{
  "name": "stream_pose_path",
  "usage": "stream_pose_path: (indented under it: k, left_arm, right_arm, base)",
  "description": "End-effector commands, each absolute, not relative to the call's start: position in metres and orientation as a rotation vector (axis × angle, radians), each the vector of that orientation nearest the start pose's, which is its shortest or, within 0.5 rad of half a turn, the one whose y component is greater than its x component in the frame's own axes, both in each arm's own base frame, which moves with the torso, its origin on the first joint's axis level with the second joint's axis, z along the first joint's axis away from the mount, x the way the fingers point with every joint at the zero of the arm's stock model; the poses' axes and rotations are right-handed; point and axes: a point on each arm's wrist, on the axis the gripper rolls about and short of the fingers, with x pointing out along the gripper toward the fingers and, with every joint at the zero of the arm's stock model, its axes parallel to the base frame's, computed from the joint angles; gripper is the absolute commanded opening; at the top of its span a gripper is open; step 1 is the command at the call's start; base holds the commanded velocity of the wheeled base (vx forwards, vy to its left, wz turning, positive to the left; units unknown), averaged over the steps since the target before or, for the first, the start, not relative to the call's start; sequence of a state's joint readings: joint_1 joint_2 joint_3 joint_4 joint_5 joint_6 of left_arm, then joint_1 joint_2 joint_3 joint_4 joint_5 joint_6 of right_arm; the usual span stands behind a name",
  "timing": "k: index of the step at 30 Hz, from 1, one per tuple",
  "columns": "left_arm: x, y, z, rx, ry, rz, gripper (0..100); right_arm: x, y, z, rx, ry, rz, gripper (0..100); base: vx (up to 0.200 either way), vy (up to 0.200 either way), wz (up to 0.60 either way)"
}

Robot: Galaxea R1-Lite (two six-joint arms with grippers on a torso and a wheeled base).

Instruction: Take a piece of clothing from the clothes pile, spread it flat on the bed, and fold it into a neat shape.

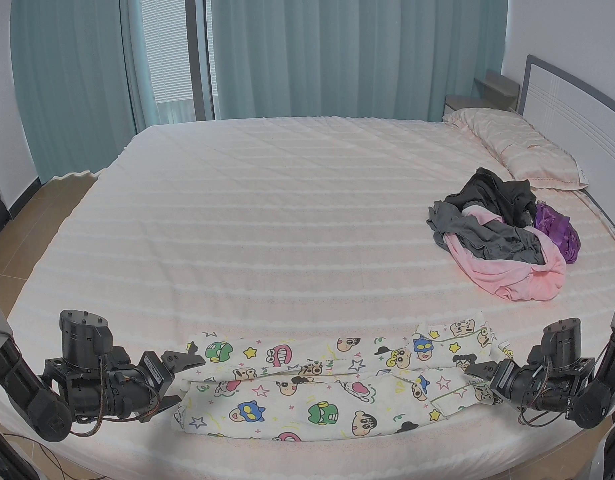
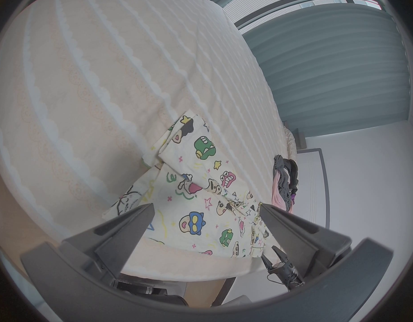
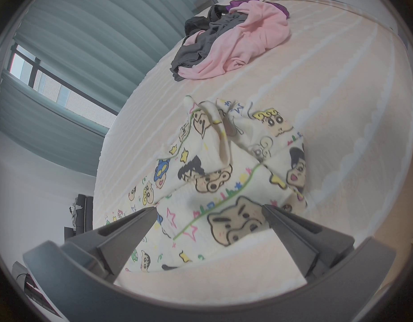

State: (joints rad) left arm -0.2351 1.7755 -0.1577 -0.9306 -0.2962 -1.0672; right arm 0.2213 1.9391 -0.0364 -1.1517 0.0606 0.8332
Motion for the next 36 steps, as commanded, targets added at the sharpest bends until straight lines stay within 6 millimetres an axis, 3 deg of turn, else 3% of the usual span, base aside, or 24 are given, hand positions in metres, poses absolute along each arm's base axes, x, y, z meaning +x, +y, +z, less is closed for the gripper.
stream_pose_path:
  k: [1, 13, 36]
  left_arm:
    - [0.2, -0.054, 0.051, -1.019, 0.9, -0.088, 100]
    - [0.2, -0.055, 0.051, -1.018, 0.9, -0.089, 100]
    - [0.2, -0.059, 0.049, -1.009, 0.919, -0.103, 100]
  right_arm:
    - [0.187, 0.046, 0.022, 0.73, 0.81, -0.057, 100]
    - [0.183, 0.045, 0.023, 0.713, 0.793, -0.102, 100]
    - [0.198, 0.04, 0.007, 0.781, 0.826, -0.189, 100]
  base:
    - [0.0, 0.0, 0.0]
    - [0.0, 0.0, 0.0]
    - [0.0, 0.0, 0.0]
